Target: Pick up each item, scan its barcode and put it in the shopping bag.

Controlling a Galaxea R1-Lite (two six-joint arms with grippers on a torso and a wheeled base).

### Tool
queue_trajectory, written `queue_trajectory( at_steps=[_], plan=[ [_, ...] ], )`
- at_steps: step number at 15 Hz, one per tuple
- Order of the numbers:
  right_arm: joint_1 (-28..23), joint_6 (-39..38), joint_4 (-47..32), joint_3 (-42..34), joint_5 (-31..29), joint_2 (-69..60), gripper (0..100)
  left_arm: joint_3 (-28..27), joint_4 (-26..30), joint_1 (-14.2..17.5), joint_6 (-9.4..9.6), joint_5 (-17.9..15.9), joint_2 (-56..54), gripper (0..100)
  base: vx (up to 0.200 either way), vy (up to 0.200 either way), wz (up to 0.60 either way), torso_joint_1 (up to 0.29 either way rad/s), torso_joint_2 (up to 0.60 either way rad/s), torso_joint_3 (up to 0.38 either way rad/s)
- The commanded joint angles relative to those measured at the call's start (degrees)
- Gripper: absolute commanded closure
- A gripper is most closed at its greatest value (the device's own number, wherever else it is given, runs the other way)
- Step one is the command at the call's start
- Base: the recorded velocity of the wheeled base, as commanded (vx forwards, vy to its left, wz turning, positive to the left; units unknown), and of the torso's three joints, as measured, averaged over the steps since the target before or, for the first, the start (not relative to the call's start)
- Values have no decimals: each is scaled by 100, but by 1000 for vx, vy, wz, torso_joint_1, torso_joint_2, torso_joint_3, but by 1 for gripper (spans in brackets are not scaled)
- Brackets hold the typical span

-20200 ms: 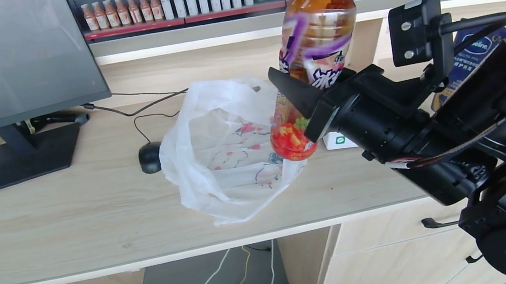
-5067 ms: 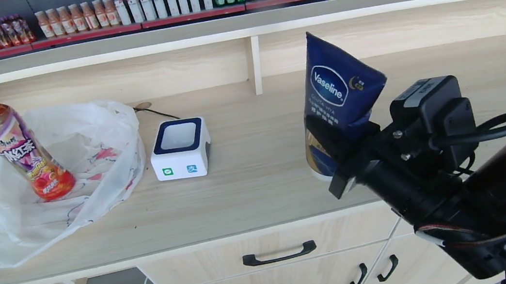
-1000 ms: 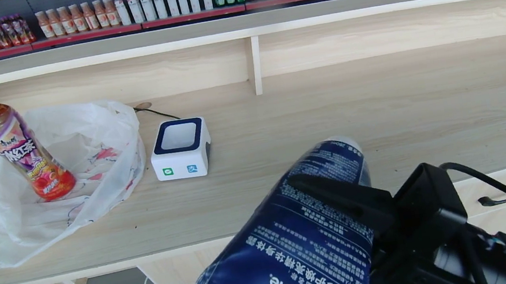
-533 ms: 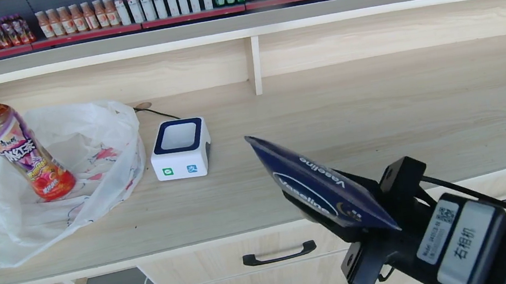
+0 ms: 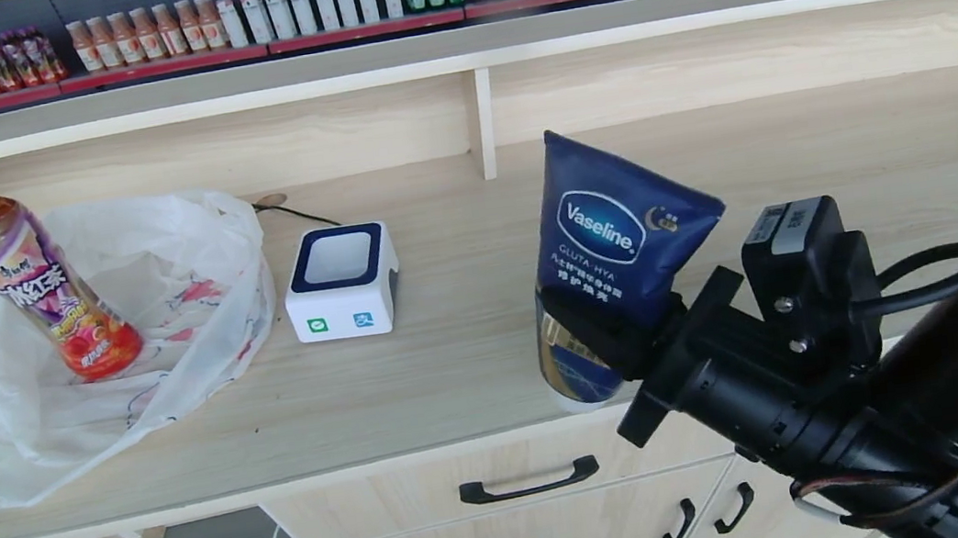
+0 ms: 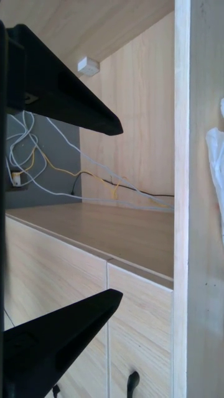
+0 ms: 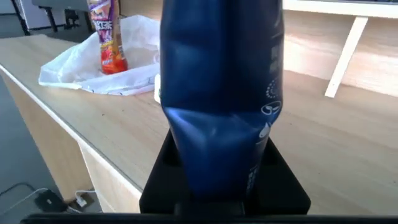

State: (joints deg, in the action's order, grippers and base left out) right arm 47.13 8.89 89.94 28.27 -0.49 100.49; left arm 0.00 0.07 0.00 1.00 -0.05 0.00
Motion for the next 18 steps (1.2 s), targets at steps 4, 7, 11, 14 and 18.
queue_trajectory(
  at_steps=[4,7,11,14,18],
  plan=[
    [-459,-669,6,390,-57,305,100,0,1,0,-3,5,0,0,0,0,0,0,0,0],
    [-600,-678,6,407,-65,305,100,0,1,0,-38,5,0,0,-67,0,0,1,1,1],
    [-617,-687,6,486,-65,314,100,0,1,0,-38,5,0,0,-100,0,0,-1,1,4],
    [-617,-687,6,627,-65,419,100,0,1,9,-82,5,0,0,0,67,0,-11,-2,2],
    [-617,-687,6,697,-65,445,100,0,1,9,-91,5,0,0,0,200,0,13,2,2]
  ],
)
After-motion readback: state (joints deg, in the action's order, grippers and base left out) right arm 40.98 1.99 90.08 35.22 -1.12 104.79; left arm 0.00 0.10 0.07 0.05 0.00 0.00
